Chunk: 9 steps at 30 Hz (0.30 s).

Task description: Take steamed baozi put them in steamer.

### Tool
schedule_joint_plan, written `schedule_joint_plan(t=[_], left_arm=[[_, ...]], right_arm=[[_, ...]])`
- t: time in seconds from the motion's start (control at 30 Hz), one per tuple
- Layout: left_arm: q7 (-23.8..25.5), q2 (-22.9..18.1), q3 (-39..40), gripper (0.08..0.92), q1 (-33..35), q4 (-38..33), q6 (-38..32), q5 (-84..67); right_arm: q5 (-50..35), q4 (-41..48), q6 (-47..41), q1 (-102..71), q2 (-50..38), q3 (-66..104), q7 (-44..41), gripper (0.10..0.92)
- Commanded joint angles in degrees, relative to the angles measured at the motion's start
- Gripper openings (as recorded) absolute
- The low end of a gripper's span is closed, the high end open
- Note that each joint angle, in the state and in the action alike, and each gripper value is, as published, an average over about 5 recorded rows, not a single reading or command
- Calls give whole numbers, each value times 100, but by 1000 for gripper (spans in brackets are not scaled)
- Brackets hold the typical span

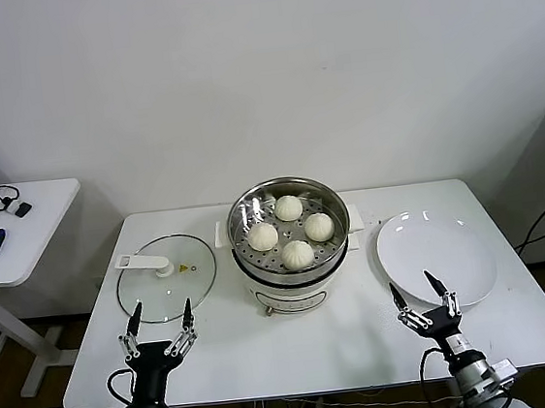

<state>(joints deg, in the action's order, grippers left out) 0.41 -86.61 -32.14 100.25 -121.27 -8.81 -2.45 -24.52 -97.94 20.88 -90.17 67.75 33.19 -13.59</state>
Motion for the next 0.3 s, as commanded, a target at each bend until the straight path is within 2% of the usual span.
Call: schedule_joint_plan(t=[0.03,0.3], left_arm=[[21,18,-56,823,104,1,-56,37],[-4,12,-130,823,110,78,-93,84]], right_arm=[[-165,-39,-85,-189,57,18,16,823],[-171,-34,-95,-203,173,-3,8,823]])
